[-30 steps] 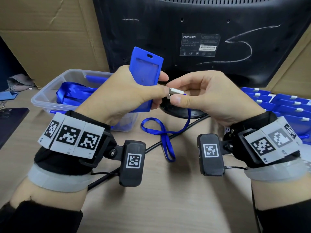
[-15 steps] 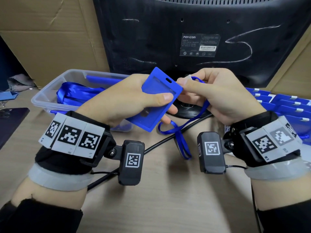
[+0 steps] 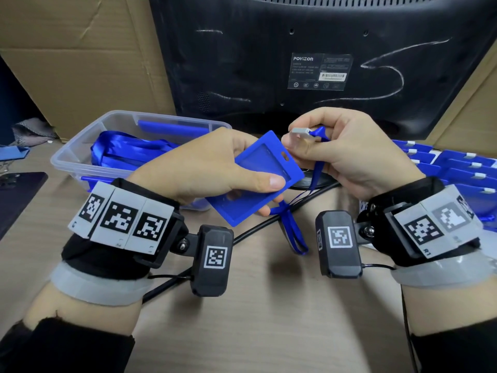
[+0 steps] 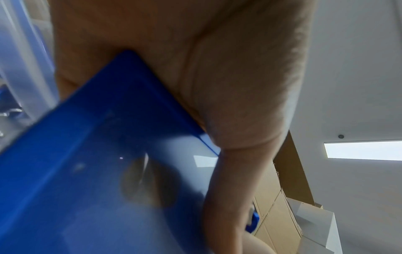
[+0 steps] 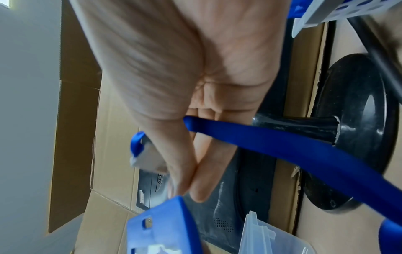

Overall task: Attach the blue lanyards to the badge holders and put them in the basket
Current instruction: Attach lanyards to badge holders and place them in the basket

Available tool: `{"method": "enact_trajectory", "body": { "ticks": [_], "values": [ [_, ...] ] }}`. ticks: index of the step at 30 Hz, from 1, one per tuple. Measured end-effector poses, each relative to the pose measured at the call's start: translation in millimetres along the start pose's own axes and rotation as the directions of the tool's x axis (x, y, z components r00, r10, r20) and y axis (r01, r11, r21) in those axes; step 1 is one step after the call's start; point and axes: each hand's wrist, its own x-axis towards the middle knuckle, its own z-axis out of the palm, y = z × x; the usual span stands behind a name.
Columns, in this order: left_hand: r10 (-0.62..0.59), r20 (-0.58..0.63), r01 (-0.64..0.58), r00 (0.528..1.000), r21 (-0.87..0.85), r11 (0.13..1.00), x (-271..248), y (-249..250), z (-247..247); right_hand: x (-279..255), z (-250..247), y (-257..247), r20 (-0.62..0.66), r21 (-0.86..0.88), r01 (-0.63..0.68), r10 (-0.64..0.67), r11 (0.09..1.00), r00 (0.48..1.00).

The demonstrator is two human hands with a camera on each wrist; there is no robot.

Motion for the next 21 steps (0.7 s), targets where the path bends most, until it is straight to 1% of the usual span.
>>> {"method": "enact_trajectory", "body": {
  "ticks": [4, 9, 14, 21],
  "values": [
    [0.002, -0.029, -0.003, 1.0, -0.01, 1.0, -0.4, 1.3, -0.1, -1.2, 1.6, -1.2, -0.014, -0.01, 0.002, -0.002, 1.0, 1.0],
    [0.009, -0.03, -0.01, 1.0, -0.043, 0.999, -0.5, 1.3, 0.4, -2.2, 1.6, -3.3, 0.008, -0.043, -0.014, 0.015, 0.999, 1.0],
    [0.018, -0.041, -0.02, 0.999, -0.057, 0.998, -0.4, 1.1, 0.4, -0.3, 0.7, -1.8, 0.076, -0.022, -0.023, 0.024, 0.999, 0.997],
    [0.021, -0.056, -0.024, 0.998, -0.05, 0.998, 0.2, -0.9, -1.0, 4.8, -4.5, 1.5, 0.018, -0.037, -0.057, 0.058, 0.998, 0.998]
  ]
}}
